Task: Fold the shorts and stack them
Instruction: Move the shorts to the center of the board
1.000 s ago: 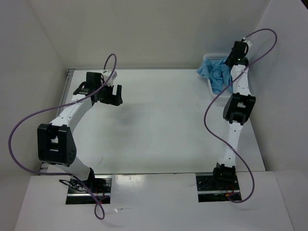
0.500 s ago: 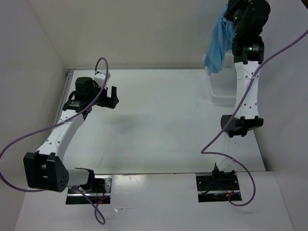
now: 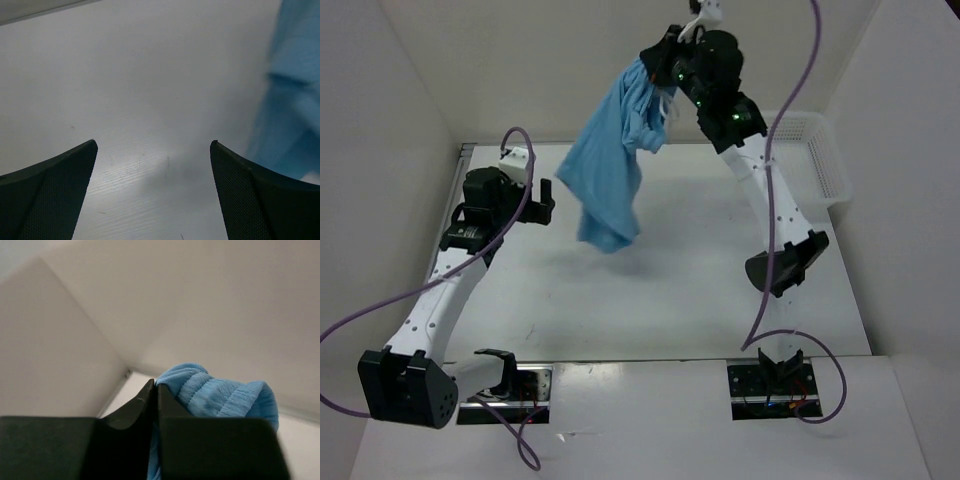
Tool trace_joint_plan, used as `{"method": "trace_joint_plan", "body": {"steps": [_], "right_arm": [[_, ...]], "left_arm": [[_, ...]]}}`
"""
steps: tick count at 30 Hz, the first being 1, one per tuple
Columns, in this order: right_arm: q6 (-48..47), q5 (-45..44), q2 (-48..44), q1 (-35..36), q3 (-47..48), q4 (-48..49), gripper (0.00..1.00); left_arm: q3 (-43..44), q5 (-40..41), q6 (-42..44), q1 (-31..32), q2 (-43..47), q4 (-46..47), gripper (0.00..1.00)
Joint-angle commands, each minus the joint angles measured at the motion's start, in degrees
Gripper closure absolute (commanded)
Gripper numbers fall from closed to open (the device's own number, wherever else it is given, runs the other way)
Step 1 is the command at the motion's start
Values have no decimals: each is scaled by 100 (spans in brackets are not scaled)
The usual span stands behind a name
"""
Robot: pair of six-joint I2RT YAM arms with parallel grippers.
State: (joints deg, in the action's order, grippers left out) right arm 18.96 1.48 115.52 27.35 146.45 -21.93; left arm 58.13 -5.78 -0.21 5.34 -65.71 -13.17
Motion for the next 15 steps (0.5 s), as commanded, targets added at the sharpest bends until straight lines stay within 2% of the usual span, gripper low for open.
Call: {"method": "trace_joint_plan", "body": {"steps": [1,2,3,6,8,11,13,15], "right_arm": [[64,-200,172,-81,-624,198,82],[-93,-139,172,-81,-783,198,69],[-190,35,172,-81,-959,198,49],[-533,204,-161,-81,-1706,330,22],[-822,204,-345,-81,-2303,479,16],[-1113,257,-732,-81,-3296,785,16],[-1184,484,-883,-81,-4166,988,20],[-1245,660,-813,-81,-4763,1138,20]], "left_arm": [[-65,454,21,-121,348,350,0],[-126,455,21,-208,349,350,0],[-179,455,21,-209,418,350,0],[-232,394,21,-288,472,70,0],[-301,341,21,-341,472,-62,0],[-460,516,21,-393,393,-186,0],[-460,578,21,-577,139,-116,3],[-304,360,21,-780,-429,-150,4]]}}
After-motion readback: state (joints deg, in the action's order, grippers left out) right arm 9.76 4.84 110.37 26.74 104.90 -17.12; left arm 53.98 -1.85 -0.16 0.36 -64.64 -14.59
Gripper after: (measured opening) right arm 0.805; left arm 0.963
